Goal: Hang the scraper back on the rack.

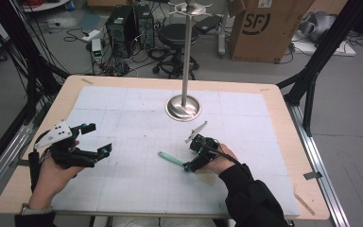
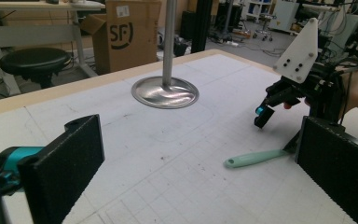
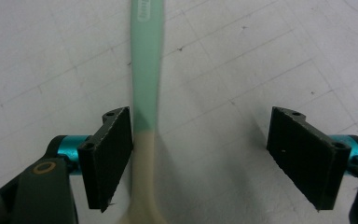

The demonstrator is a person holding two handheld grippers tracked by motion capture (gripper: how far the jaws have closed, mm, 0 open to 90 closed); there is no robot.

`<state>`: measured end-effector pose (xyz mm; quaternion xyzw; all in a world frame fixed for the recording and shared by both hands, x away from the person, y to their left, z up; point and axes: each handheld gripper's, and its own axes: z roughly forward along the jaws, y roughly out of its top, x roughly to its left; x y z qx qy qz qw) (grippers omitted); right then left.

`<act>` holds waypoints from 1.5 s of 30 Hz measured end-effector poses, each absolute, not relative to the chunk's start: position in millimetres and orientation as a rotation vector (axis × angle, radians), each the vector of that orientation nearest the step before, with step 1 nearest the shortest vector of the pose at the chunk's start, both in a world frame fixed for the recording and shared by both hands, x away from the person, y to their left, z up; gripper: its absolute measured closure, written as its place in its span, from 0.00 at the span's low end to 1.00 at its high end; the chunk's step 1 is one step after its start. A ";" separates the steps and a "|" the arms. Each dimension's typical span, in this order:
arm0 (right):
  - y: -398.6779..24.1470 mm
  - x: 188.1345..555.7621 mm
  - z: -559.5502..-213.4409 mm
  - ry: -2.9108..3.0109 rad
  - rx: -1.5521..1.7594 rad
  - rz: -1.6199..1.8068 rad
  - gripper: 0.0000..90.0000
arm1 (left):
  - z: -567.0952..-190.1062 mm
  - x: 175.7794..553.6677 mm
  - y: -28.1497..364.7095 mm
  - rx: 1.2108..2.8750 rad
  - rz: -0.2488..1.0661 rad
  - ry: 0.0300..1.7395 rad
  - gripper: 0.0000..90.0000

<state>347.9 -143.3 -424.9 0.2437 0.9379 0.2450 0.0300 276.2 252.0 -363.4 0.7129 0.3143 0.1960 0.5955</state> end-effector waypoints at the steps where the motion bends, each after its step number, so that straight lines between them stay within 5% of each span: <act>1: -143.0 347.2 -424.2 2.891 0.747 0.751 0.28 | -363.2 275.8 251.2 1.656 0.453 0.729 0.02; 7: -135.2 340.2 -421.7 2.899 0.694 0.659 0.35 | -361.8 274.7 247.4 1.663 0.457 0.721 0.02; 19: -126.6 329.2 -413.3 2.949 0.674 0.497 0.68 | -361.8 275.2 251.1 1.660 0.460 0.726 0.02; 27: -123.6 326.5 -411.4 2.968 0.688 0.427 0.77 | -361.7 275.6 251.2 1.658 0.459 0.725 0.02; 29: -124.4 326.1 -411.1 2.987 0.671 0.423 0.88 | -362.2 275.6 251.1 1.657 0.458 0.730 0.02; 45: -151.6 334.4 -396.2 2.948 0.727 0.738 0.90 | -364.3 282.7 245.5 1.667 0.441 0.724 0.02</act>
